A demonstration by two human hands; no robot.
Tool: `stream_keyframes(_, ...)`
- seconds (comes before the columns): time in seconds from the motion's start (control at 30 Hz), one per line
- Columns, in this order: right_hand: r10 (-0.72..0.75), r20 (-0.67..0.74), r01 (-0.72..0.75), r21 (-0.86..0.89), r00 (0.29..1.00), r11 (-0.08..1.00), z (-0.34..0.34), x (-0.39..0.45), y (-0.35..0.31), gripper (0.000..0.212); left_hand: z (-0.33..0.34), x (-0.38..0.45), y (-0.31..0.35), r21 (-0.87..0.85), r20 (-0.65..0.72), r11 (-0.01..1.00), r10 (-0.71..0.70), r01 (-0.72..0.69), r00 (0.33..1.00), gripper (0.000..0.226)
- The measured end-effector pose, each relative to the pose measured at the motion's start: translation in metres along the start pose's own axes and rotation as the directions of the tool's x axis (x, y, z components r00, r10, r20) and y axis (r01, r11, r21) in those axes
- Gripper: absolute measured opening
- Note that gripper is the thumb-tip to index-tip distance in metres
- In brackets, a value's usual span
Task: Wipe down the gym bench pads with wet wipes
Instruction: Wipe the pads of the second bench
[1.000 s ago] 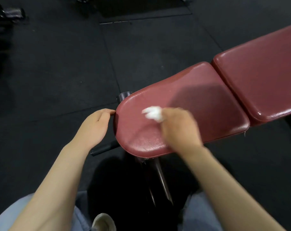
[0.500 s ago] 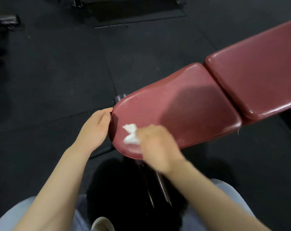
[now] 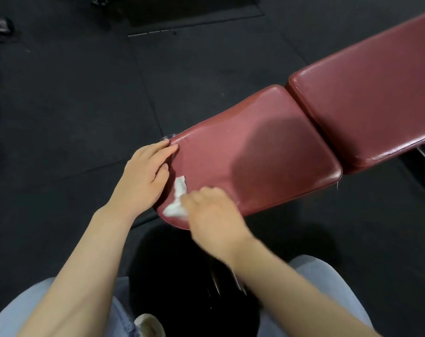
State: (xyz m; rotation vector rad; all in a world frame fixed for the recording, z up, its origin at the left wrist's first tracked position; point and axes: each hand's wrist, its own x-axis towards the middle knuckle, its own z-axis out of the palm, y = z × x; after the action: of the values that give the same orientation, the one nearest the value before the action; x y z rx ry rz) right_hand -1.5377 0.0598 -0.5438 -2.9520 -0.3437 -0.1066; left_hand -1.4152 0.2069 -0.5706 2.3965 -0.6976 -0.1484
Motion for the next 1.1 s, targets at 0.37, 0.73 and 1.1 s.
stream_keyframes(0.37,0.449,-0.142,-0.445,0.064,0.882,0.893,-0.016,-0.012,0.024,0.025,0.003,0.010,-0.005,-0.093,-0.037,0.996,0.001,-0.004,0.999,0.046)
stream_keyframes(0.73,0.556,-0.426,-0.604,0.028,0.714,0.797,-0.053,-0.078,0.124,0.016,0.000,0.021,0.001,-0.100,-0.107,0.994,-0.055,0.044,0.993,0.039)
stream_keyframes(1.1,0.060,-0.050,-0.054,0.099,0.997,0.994,0.013,-0.034,-0.017,0.017,0.013,0.039,0.023,0.083,-0.077,0.986,0.151,-0.144,0.986,0.038)
